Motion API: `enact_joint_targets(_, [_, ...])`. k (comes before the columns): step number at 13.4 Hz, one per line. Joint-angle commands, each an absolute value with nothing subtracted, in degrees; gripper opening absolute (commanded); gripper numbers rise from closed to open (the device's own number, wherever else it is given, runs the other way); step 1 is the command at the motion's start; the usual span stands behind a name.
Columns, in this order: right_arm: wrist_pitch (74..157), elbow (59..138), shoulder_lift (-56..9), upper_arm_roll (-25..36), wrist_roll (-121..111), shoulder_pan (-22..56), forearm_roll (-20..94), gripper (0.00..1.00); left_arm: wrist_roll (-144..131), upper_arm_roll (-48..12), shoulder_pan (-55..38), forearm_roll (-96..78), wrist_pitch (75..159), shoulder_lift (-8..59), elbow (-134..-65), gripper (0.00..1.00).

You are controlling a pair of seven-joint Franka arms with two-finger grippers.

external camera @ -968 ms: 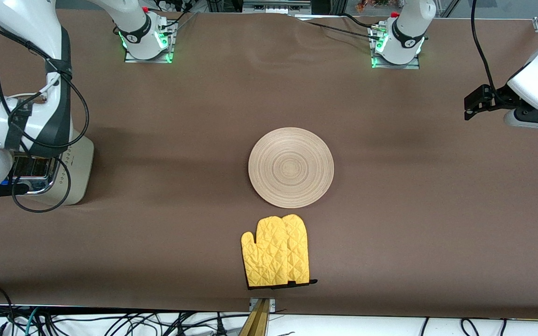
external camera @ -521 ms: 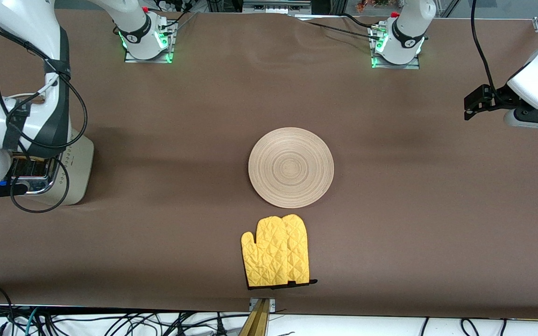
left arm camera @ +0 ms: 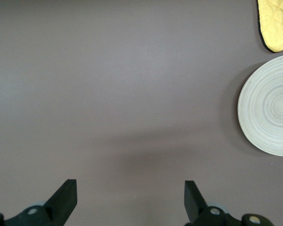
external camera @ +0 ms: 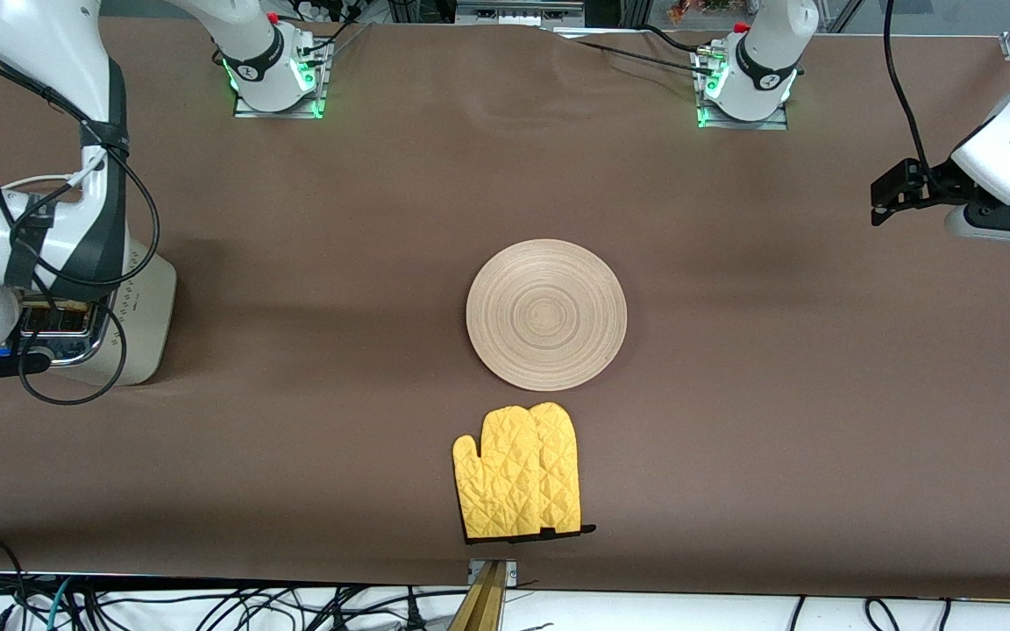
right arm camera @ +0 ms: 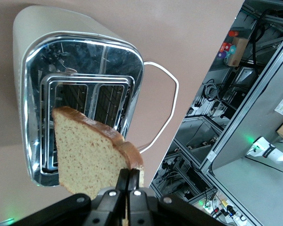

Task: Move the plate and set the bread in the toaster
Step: 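Align the held bread above the toaster slot with the right gripper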

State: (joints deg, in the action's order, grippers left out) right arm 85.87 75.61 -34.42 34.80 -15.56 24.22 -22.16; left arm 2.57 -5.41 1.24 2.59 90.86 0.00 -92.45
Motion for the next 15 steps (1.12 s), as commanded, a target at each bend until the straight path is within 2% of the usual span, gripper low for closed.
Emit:
enact_joint_targets(1, [87.7, 76.1, -34.2, 34.6, -17.2, 23.6, -22.8, 0.00, 1.5, -5.7, 0.9, 4.3, 90.3, -0.3, -92.3, 1.00])
enact_joint_targets(15, [88.4, 75.6, -34.3, 35.1, -16.2, 22.6, -25.1, 0.00, 1.5, -5.7, 0.9, 4.3, 90.3, -0.3, -92.3, 1.00])
